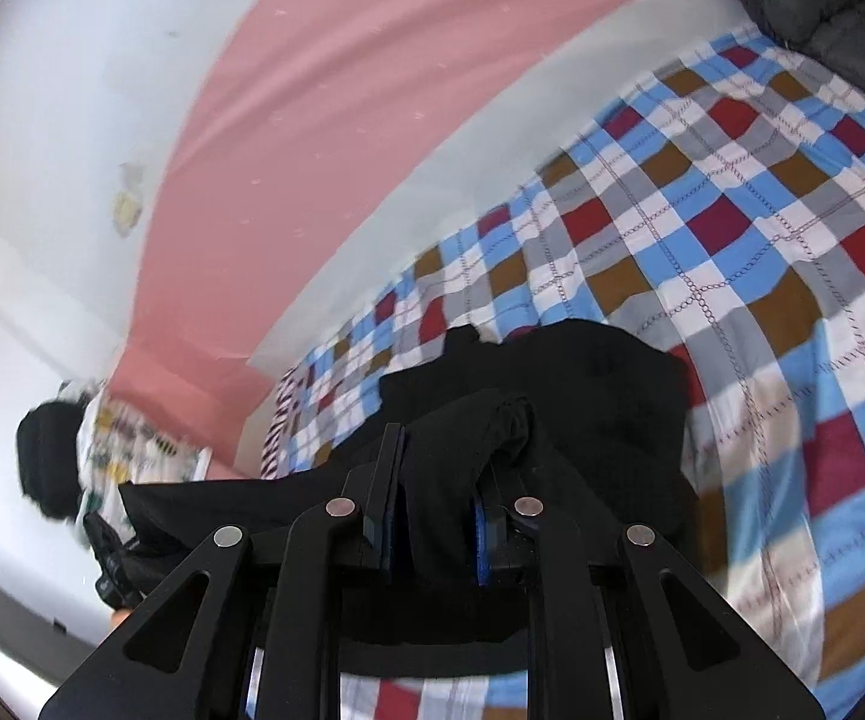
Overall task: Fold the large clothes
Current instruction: 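Grasp the hem with both tools and lift it toward the collar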
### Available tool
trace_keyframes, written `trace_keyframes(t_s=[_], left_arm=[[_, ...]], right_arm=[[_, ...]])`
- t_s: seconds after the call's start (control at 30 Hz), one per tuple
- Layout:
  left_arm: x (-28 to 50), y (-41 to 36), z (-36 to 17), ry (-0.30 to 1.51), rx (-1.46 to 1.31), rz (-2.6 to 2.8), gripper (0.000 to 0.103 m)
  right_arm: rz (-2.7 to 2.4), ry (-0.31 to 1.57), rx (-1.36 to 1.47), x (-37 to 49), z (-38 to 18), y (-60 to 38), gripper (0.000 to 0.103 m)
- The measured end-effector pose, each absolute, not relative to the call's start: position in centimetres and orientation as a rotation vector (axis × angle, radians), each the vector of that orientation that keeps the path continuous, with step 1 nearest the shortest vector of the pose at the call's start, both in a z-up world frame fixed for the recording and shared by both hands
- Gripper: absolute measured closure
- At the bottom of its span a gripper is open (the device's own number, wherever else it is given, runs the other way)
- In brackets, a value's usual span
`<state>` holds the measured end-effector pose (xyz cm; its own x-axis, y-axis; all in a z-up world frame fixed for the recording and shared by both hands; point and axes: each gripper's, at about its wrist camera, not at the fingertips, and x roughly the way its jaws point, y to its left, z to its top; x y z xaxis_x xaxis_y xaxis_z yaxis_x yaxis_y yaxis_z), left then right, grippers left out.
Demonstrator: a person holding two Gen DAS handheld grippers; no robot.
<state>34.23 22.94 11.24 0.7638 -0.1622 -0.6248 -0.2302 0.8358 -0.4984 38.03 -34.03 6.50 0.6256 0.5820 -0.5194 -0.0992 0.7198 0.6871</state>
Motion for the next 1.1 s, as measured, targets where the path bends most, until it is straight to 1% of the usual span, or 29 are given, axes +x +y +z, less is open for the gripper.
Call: trace_keyframes(t_s=[0.2,0.33,0.47,0.5,0.57,0.63,0.67,0.7,0.73,0.77,0.8,0.83,0.9,0.97,1.03,1.1], left_arm=[[42.1,22.7,6.9,0.801,-0.553,0.094,0.088],[46.7,22.6,2.3,0.885,-0.531,0.138,0.087],[49.4,22.3,-2.2,0.948,-0.516,0.169,0.085],[49.7,22.2,-2.9,0.954,-0.513,0.168,0.081],[50.2,22.2,-3.7,0.955,-0.512,0.163,0.078],[50.3,22.6,-4.0,0.947,-0.545,0.134,0.071],[50.1,23.0,-3.9,0.936,-0.583,0.104,0.063],[49.8,23.6,-3.6,0.92,-0.621,0.08,0.055],[49.4,24.3,-3.1,0.895,-0.655,0.068,0.051],[49.0,25.0,-2.4,0.865,-0.679,0.068,0.042],[48.2,25.9,-1.5,0.825,-0.698,0.072,0.036],[47.5,26.6,-0.5,0.789,-0.712,0.074,0.034],[46.1,27.8,1.3,0.724,-0.728,0.081,0.025],[45.4,28.0,2.2,0.715,-0.688,0.103,0.021],[45.7,27.5,1.9,0.754,-0.63,0.099,0.02],[46.8,26.3,0.4,0.833,-0.58,0.084,0.02]], right_arm=[[0.361,0.905,0.691,45.7,2.7,-33.1,0.084],[0.303,1.0,0.697,50.0,-1.3,-32.5,0.082],[0.271,1.068,0.743,52.7,-5.4,-32.4,0.078],[0.269,1.075,0.76,53.1,-5.9,-32.5,0.077],[0.275,1.089,0.801,53.7,-7.1,-32.9,0.073],[0.294,1.084,0.833,53.8,-7.5,-33.2,0.067],[0.303,1.074,0.846,53.8,-7.4,-33.4,0.065],[0.317,1.059,0.86,53.5,-7.1,-33.6,0.058],[0.343,1.034,0.878,53.1,-6.3,-34.0,0.047],[0.371,1.001,0.892,52.8,-5.5,-34.3,0.041],[0.392,0.959,0.895,52.4,-4.3,-34.8,0.032],[0.391,0.92,0.877,51.9,-3.2,-35.2,0.029],[0.366,0.846,0.793,50.9,-1.1,-35.8,0.028],[0.344,0.838,0.706,50.6,-0.3,-35.4,0.028],[0.33,0.879,0.607,50.8,-0.7,-34.3,0.028],[0.312,0.931,0.508,51.3,-1.6,-32.8,0.028]])
